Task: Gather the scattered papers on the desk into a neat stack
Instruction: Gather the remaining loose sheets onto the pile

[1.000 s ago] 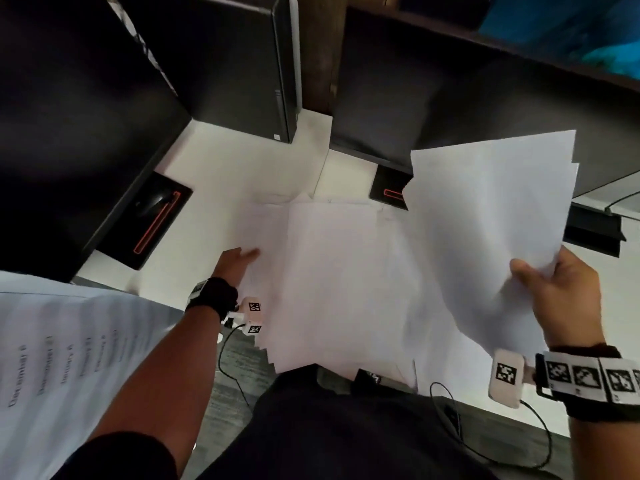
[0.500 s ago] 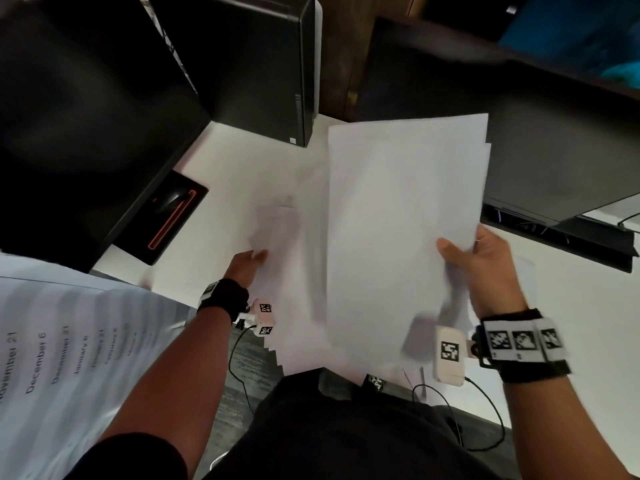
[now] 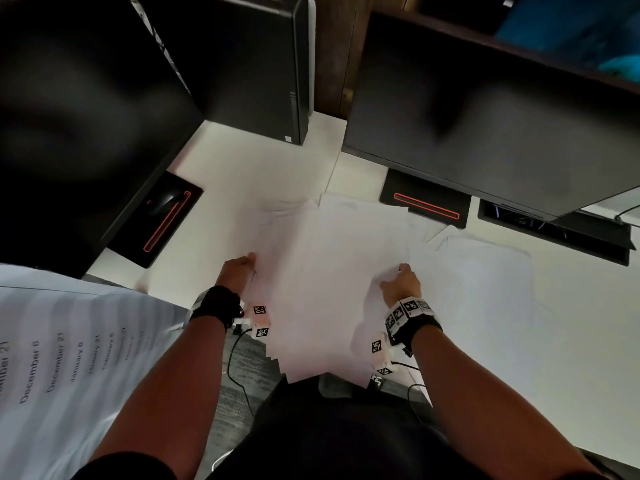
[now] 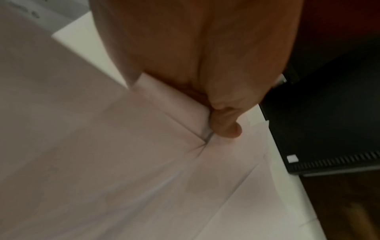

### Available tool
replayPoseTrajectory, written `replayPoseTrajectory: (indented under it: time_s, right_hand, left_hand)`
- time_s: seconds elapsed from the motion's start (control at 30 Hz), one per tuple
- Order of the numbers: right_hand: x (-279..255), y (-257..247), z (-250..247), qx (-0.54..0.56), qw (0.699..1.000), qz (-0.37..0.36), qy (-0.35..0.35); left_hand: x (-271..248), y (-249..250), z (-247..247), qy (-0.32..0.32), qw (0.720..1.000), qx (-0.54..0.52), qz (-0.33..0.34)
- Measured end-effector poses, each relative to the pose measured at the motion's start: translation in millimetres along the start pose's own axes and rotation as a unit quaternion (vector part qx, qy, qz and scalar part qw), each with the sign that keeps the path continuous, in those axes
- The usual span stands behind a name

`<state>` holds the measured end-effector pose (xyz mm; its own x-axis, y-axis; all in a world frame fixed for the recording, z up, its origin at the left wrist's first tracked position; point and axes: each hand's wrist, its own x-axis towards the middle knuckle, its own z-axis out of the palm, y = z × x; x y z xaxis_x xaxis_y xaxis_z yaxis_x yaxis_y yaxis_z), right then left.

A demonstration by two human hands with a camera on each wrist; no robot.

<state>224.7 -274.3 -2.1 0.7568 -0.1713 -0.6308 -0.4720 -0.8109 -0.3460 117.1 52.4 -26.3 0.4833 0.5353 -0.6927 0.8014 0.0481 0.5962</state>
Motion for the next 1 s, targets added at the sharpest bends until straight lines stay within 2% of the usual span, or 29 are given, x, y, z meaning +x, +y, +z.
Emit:
replayPoseTrajectory:
  time_s: [0.13,0.33,0.47,0.53,0.6,0.63,0.7,0.77,0.8,0.87,0.93,1.0]
  right_hand:
    - [-1.6,2.2,0.1,0.018,1.000,-0.001,0.007]
    - [-5.1,-11.8,9.5,-0.011,0.999,-0.040,0.005]
    - [-14.5,-20.4,19.5,0.009,0.998,0.037,0.057]
    - [-16.5,-26.5,27.3,0.012,0.999,0.028,0.021]
    - [-14.7,-30.2,31.9,-0.001,0.999,-0.023,-0.030]
    - [-12.5,-29.9,30.1,-0.005,0.999,-0.040,-0.029]
    - [-4.7,-21.9,18.0,-0.005,0.999,-0.009,0.036]
    - [1.1,-6.1,-0.9,0.012,0.991,0.071,0.111]
    - [5.5,3.7,-7.6,0.018,0.987,0.111,0.114]
    - [13.1,18.0,-16.9,0.055,0.986,0.143,0.067]
    - [19.9,25.7,-17.9,0.122,0.986,0.112,0.005]
    - [20.8,26.8,-16.7,0.116,0.989,0.083,-0.041]
  left_hand:
    - [0.9,-2.8,-2.8,0.025,0.999,-0.028,-0.011]
    - [-5.5,6.7,5.5,0.003,0.999,-0.052,0.017]
    - [-11.4,17.3,13.1,-0.051,0.994,-0.068,0.063]
    - [-15.1,19.1,18.0,-0.075,0.989,-0.110,0.060]
    - [-19.3,22.1,25.7,-0.069,0.991,-0.103,0.043]
    - [-20.1,23.9,28.1,-0.062,0.992,-0.098,0.042]
    - [-19.0,24.3,30.6,-0.047,0.994,-0.095,0.037]
    - [-16.6,22.4,28.9,-0.042,0.994,-0.089,0.038]
    - [-13.0,19.4,27.9,-0.047,0.994,-0.087,0.040]
    - [-13.2,19.9,28.2,-0.057,0.993,-0.095,0.032]
    - [-14.9,21.5,29.6,-0.066,0.993,-0.091,0.039]
    - [-20.1,25.6,32.3,-0.066,0.993,-0.087,0.043]
